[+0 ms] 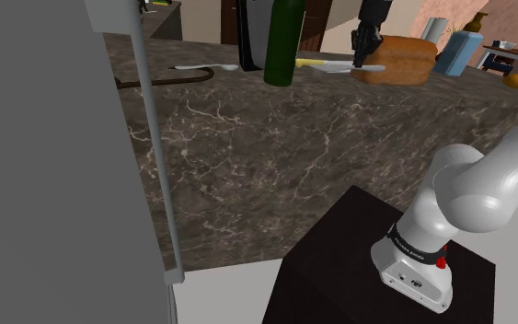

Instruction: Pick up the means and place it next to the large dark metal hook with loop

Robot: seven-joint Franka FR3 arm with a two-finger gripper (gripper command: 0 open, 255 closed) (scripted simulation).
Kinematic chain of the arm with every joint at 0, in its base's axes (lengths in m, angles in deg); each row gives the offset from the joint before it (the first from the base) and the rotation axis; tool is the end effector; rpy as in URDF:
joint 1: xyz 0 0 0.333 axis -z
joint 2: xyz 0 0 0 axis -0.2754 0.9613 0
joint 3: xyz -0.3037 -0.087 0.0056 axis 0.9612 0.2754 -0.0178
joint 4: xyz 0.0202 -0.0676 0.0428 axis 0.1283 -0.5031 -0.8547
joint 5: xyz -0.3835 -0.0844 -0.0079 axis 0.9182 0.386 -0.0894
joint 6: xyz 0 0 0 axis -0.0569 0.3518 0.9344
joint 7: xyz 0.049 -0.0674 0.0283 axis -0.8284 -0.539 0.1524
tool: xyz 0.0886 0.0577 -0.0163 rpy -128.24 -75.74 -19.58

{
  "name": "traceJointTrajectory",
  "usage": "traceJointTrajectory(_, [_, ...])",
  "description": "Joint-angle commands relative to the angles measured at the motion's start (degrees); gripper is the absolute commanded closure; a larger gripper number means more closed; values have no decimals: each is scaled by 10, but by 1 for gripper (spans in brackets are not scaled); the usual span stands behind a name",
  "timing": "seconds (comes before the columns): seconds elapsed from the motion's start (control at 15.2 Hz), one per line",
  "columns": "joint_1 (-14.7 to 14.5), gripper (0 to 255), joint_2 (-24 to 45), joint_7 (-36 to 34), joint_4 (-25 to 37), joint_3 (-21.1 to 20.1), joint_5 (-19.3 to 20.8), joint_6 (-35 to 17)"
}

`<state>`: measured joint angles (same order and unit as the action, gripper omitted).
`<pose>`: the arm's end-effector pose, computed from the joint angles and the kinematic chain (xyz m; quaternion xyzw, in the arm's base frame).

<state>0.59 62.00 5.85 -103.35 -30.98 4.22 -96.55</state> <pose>0.3879 -0.1637 0.6387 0.8866 0.4618 -0.0235 0.0108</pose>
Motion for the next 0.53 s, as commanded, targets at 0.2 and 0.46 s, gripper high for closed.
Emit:
traceJointTrajectory(0.2, [-3,255,15,7,52,-1,-6,37])
traceJointTrajectory(0.46, [-6,255,29,14,95,-1,-11,67])
